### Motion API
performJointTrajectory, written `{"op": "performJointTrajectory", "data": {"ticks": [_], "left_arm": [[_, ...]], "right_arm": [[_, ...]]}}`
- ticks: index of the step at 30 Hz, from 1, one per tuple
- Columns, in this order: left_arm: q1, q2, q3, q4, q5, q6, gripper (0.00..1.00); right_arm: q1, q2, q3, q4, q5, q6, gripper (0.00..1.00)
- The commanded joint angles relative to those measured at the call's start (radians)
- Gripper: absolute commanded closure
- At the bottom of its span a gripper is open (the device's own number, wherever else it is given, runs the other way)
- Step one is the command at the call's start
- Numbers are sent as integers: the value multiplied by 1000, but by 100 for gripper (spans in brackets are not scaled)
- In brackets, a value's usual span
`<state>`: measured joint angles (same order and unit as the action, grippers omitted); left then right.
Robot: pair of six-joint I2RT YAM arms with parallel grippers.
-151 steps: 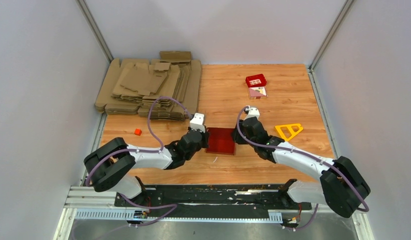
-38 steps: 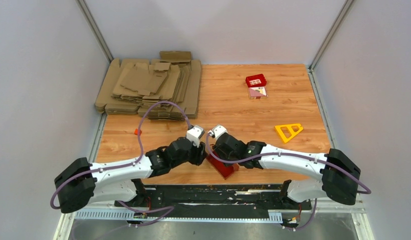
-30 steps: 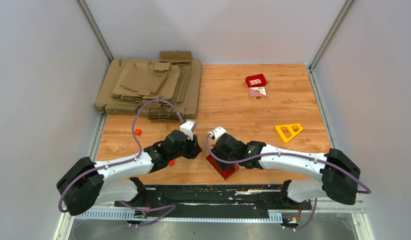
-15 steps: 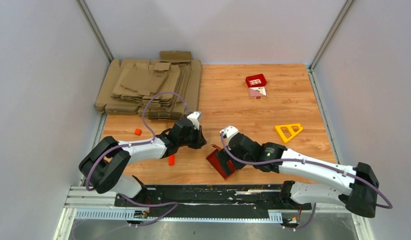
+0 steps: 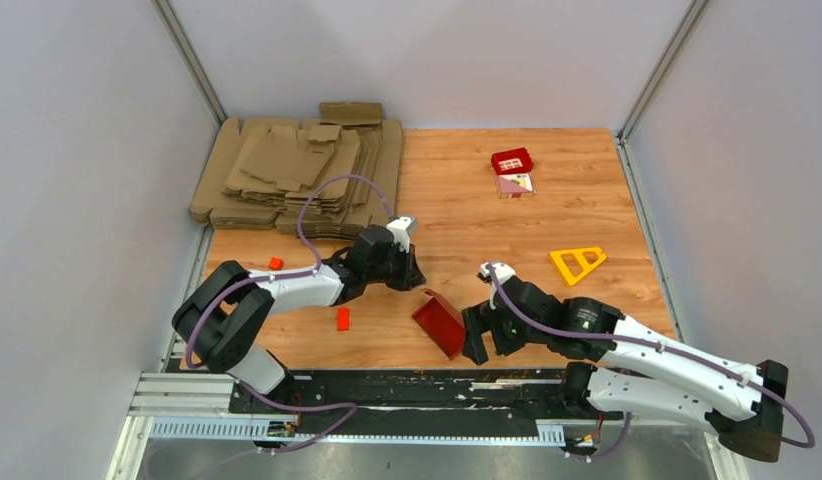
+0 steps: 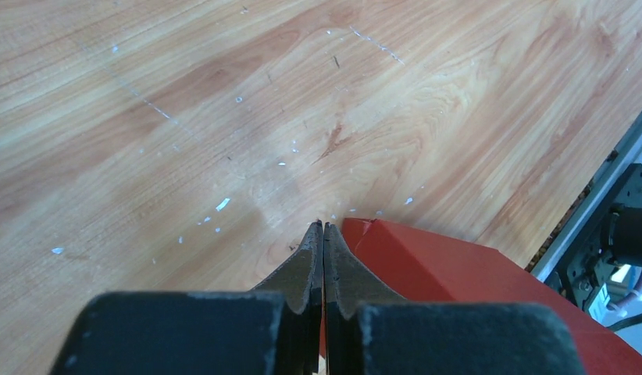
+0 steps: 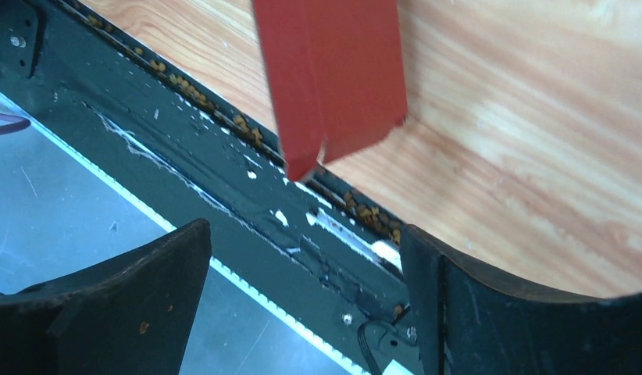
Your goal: Fold the paper box
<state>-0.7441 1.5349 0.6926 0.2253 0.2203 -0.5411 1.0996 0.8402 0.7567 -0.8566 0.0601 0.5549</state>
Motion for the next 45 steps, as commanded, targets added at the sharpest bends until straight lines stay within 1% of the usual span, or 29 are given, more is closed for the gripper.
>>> {"op": "performJointTrajectory", "data": {"ticks": [1, 4, 7, 10, 12, 16, 19, 21, 28, 31, 34, 35, 37, 39, 41, 43, 45], "left_arm": [[2, 17, 37, 13, 59, 5, 100], [2, 20, 43, 13, 63, 1, 100], [2, 23, 51, 4, 70, -1, 100], [1, 21, 57, -6, 76, -3, 100], [2, 14, 55, -12, 79, -7, 100], [2, 4, 51, -16, 89, -16, 100], [2, 7, 53, -24, 112, -32, 100], [2, 7, 51, -24, 134, -47, 100], [-6, -12, 25, 50, 192, -137, 100], [-13, -13, 28, 40, 194, -141, 100], [-17, -18, 25, 38, 189, -152, 100], [-19, -20, 22, 35, 185, -152, 100], [-18, -25, 15, 29, 170, -143, 100], [-18, -20, 15, 21, 162, -132, 100], [-18, -12, 18, 23, 162, -130, 100], [-18, -6, 20, 27, 163, -128, 100], [-18, -4, 25, 26, 160, -123, 100]], "right_arm": [[8, -69, -41, -131, 9, 163, 16], [8, -97, -68, -151, 39, 210, 31], [8, -112, -97, -135, 98, 248, 50], [6, -79, -99, -86, 160, 265, 65], [6, -34, -88, -59, 206, 273, 72], [-6, 79, -76, 53, 228, 238, 79], [-36, 144, -76, 149, 172, 202, 83], [-41, 165, -82, 221, 133, 192, 84], [-73, 144, -126, 380, 96, 209, 85], [-105, 141, -140, 421, 44, 224, 85], [-113, 144, -147, 427, 30, 233, 84], [-113, 142, -146, 411, 36, 224, 79], [-114, 127, -133, 354, 73, 196, 57], [-113, 94, -126, 273, 130, 178, 43], [-114, 53, -128, 212, 170, 174, 34], [-113, 15, -137, 155, 195, 188, 26], [-113, -1, -146, 107, 197, 207, 22]]}}
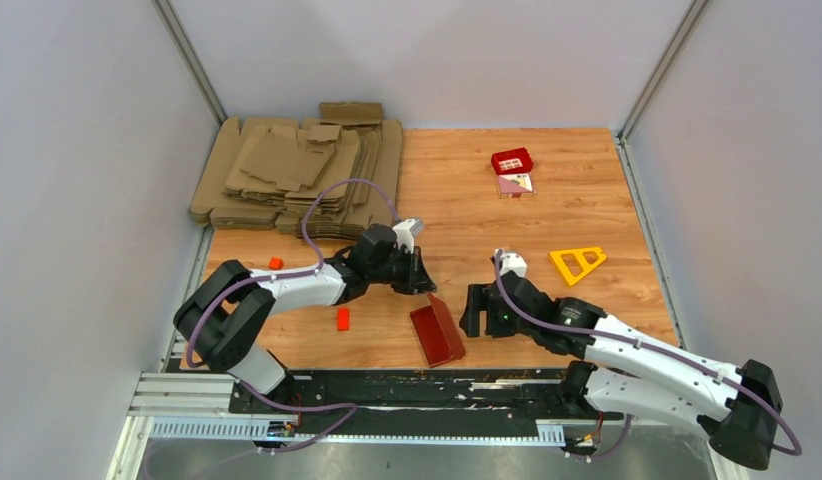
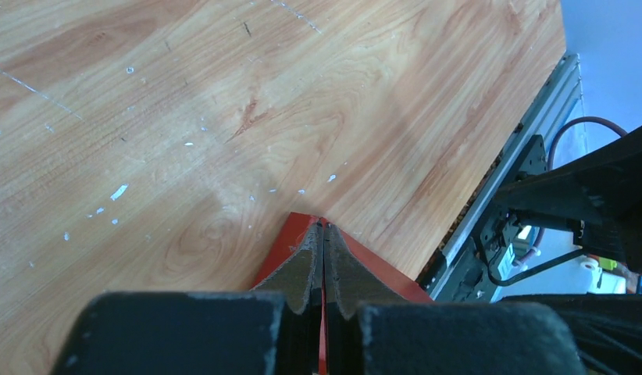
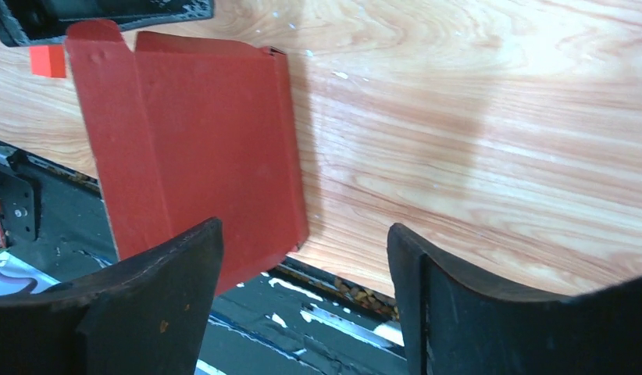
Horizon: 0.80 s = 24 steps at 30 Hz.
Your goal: Fold the paper box
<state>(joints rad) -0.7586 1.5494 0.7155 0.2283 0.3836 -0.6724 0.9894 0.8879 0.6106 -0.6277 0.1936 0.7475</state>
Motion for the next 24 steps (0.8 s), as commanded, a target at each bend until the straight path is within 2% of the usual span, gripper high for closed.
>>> {"op": "performJointTrajectory", "data": {"ticks": [1, 5, 9, 14, 21, 24], "left_arm": [[-4, -18, 5, 17, -7, 15, 100], [-4, -13, 24, -7, -17, 36, 100], [-4, -8, 40, -20, -12, 40, 100], [-5, -14, 44, -28, -9, 36, 100], [-4, 0, 39, -10, 4, 28, 100], [-4, 10, 41, 6, 19, 19, 100]], "right_arm": [[-3, -50, -1, -143, 53, 21, 22], [1, -36, -21, -134, -81, -31, 19], [50, -49, -136, 73, -211, -75, 9], [90, -56, -208, 166, -142, -91, 6], [90, -33, -210, 267, -112, -147, 6], [90, -38, -212, 330, -99, -201, 13]]}}
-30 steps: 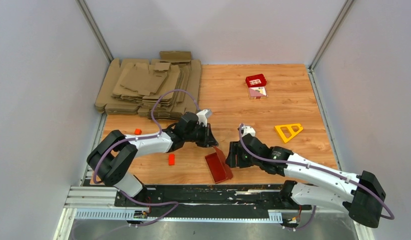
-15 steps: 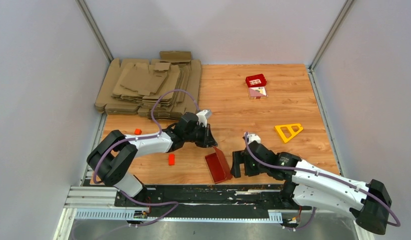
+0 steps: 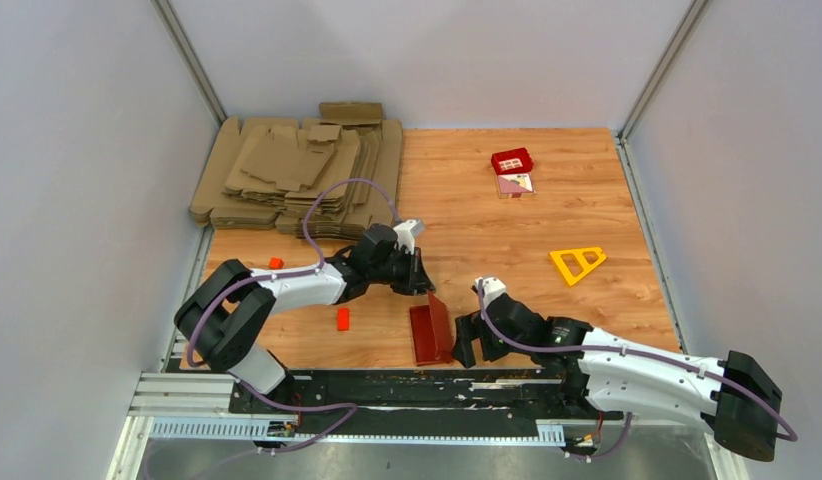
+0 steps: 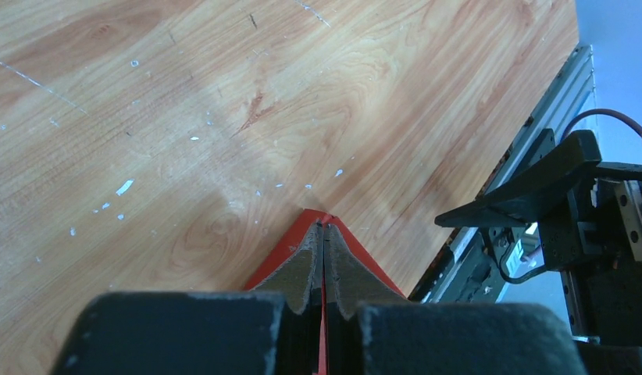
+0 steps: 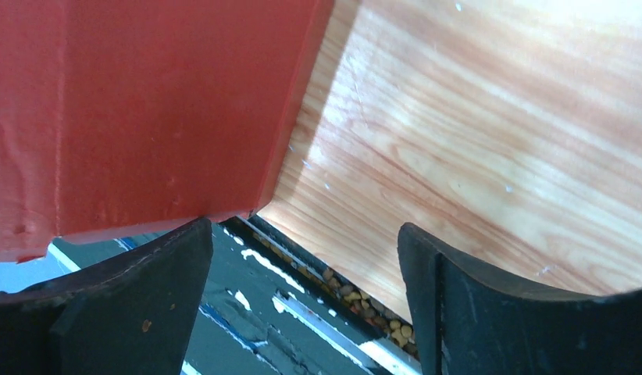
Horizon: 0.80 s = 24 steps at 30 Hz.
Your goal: Fold the paper box
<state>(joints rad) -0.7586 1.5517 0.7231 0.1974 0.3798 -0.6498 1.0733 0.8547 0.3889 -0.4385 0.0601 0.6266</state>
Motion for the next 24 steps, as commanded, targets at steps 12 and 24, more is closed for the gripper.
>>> {"op": "performJointTrajectory", "data": {"ticks": [12, 24], "left_arm": [[-3, 9, 38, 27, 16, 9, 100], [2, 71, 121, -12, 42, 43, 100]], "right_arm": [[44, -35, -31, 217, -5, -194, 4], [193, 42, 17, 275, 101, -320, 0]]}}
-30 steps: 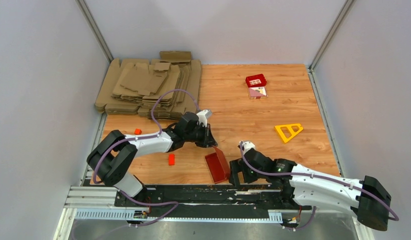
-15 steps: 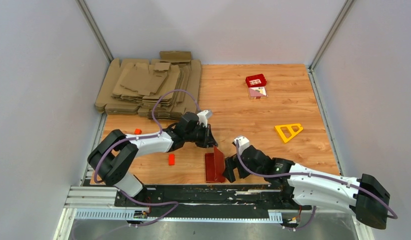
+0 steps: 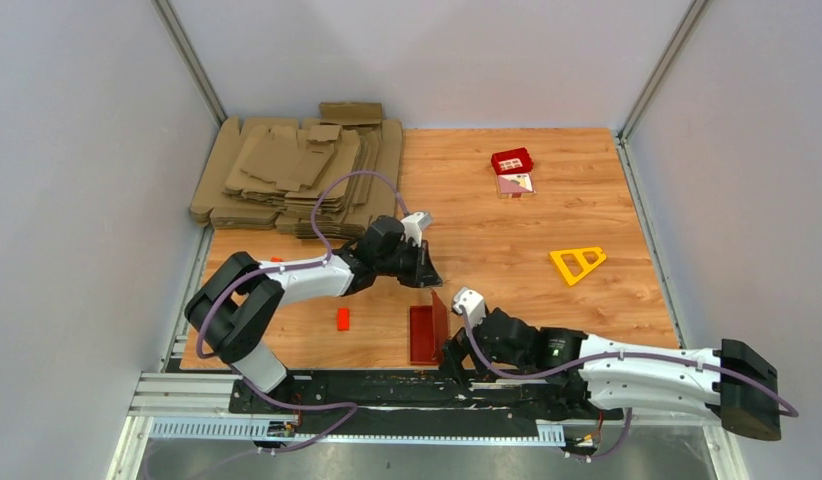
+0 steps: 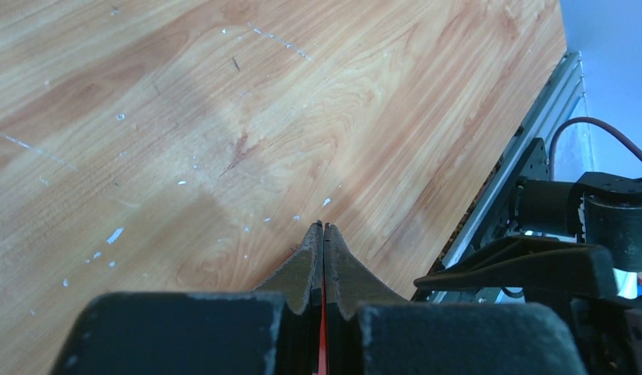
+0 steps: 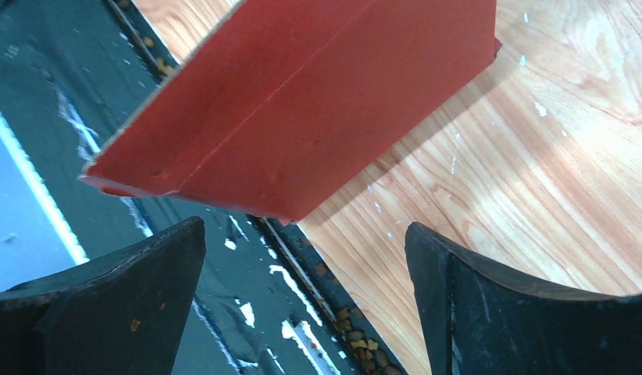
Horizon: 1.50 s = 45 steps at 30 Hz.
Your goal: Fold the paper box
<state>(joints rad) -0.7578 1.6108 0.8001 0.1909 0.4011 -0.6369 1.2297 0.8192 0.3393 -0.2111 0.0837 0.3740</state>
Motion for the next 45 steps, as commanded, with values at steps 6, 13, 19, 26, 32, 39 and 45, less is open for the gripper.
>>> {"op": "performJointTrajectory", "data": {"ticks": [6, 13, 19, 26, 32, 39, 45], "left_arm": [[3, 40, 80, -55, 34, 41, 100], [3, 48, 74, -106, 45, 39, 100], [3, 43, 68, -131, 58, 35, 100], [3, 19, 88, -186, 68, 17, 100], [0, 8, 89, -222, 70, -17, 100], [-7, -8, 10, -74, 34, -25, 100], [-17, -32, -61, 23, -2, 5, 100]], "right_arm": [[48, 194, 126, 18, 207, -48, 2], [48, 171, 113, 57, 239, -42, 5], [46, 177, 114, 72, 263, -41, 13], [44, 166, 93, 103, 242, -53, 33], [43, 160, 81, 128, 227, -65, 40], [43, 215, 130, 102, 221, -106, 49], [47, 304, 184, 64, 222, -121, 57]]}}
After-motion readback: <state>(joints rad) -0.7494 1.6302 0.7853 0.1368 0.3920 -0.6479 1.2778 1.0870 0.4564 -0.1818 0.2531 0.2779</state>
